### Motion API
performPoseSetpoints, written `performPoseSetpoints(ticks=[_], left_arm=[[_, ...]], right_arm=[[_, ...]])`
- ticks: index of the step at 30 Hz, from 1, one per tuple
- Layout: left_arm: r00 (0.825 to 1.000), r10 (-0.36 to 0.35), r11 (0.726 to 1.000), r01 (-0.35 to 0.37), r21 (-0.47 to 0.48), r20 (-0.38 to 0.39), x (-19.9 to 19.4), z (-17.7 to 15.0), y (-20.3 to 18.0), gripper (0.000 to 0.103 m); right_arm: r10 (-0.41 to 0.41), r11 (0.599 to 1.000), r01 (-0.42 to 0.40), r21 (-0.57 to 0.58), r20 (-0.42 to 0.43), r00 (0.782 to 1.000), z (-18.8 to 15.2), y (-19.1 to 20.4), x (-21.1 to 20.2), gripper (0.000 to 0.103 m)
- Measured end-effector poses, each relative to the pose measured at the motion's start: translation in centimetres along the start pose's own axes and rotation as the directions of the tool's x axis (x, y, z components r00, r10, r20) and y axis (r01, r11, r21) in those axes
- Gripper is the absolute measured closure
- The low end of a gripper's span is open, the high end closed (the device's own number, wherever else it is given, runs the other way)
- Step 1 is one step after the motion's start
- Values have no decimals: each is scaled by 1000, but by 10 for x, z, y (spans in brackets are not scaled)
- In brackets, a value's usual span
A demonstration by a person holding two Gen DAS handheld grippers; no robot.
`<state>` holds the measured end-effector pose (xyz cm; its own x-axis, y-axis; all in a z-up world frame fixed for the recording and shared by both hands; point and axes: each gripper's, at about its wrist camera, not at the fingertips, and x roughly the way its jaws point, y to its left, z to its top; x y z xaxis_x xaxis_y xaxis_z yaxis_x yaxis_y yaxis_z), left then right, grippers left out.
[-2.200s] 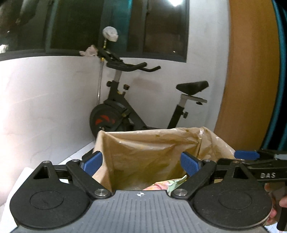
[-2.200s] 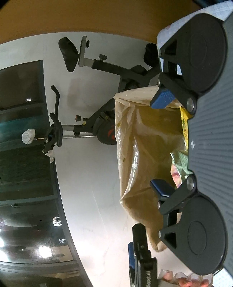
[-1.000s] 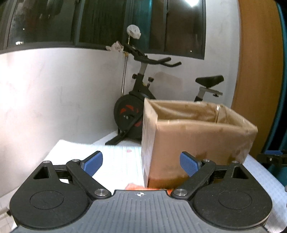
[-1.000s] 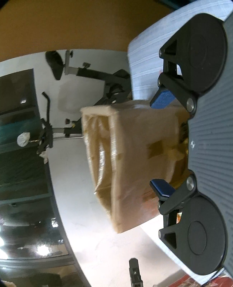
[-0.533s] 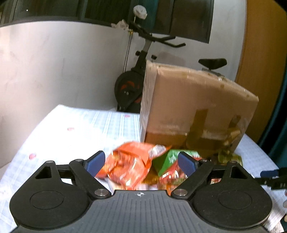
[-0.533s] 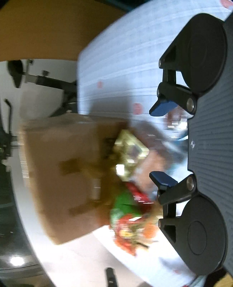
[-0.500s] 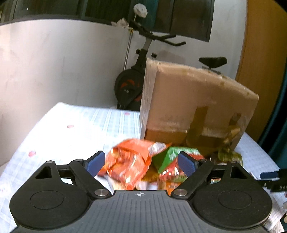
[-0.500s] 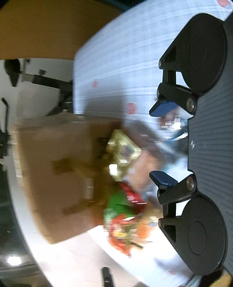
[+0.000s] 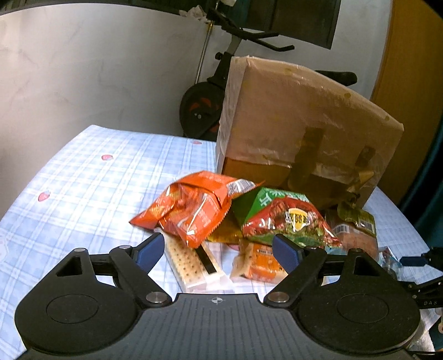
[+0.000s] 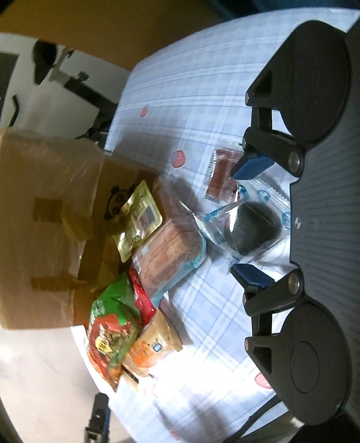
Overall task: Organize snacks
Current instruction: 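Lower both tools back toward the remaining snacks on the table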
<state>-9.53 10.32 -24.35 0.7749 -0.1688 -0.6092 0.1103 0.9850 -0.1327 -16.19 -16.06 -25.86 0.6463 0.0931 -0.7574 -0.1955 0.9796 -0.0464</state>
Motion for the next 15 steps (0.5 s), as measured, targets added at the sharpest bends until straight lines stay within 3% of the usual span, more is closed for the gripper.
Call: performPoseSetpoints(ticks=[15], left_arm=[[999, 16, 999, -17, -33, -39, 8, -6, 6, 19]], right_arm=[[-17, 996, 18, -92, 18, 1000, 5, 2, 2, 30]])
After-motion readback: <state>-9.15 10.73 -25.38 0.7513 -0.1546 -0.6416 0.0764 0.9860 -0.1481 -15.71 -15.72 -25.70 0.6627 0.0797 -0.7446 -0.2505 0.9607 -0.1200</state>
